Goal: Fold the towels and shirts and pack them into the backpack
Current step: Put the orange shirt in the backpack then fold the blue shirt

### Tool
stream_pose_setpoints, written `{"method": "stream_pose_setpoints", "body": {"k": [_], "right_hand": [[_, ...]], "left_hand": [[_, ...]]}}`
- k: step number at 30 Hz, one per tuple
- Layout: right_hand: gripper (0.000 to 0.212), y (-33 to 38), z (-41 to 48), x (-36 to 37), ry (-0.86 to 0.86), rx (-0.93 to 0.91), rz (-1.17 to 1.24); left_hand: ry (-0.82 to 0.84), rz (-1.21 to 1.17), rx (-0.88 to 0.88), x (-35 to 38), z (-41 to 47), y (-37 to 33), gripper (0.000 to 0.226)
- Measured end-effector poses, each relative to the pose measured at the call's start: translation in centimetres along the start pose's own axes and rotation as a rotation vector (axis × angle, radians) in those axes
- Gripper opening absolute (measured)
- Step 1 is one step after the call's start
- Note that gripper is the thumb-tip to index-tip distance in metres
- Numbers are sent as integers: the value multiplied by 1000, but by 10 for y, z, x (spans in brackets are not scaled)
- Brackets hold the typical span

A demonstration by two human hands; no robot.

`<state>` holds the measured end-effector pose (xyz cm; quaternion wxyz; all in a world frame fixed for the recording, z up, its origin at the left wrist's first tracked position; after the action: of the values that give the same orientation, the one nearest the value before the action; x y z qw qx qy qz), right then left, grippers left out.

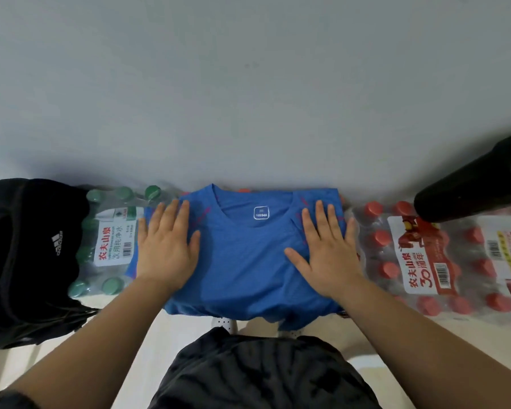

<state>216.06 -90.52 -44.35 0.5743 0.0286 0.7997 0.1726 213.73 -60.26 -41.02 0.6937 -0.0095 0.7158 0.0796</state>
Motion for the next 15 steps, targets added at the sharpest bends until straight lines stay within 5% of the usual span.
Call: {"method": "stream_pose_setpoints", "body": {"k": [6,11,15], "right_hand": [[97,46,2,1,-48,-46,14],[88,107,1,19,-30,-232,-35],[82,127,6,36,62,-294,-126]], "left_hand": [[-27,105,-227,-9,-11,67,60],[141,99,-236,10,-15,78,53],[43,-61,-232,11,-16,74,33]]}}
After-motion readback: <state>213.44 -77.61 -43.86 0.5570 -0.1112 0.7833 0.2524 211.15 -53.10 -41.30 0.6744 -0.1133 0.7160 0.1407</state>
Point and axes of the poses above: each hand's wrist, its own z-axis towards the middle knuckle, its own x-axis out of the palm, y = z × x, the point moved 8 cm from there along z, towards the middle knuckle, and after that the axes turned 14 degrees about z, right-handed, at the moved point
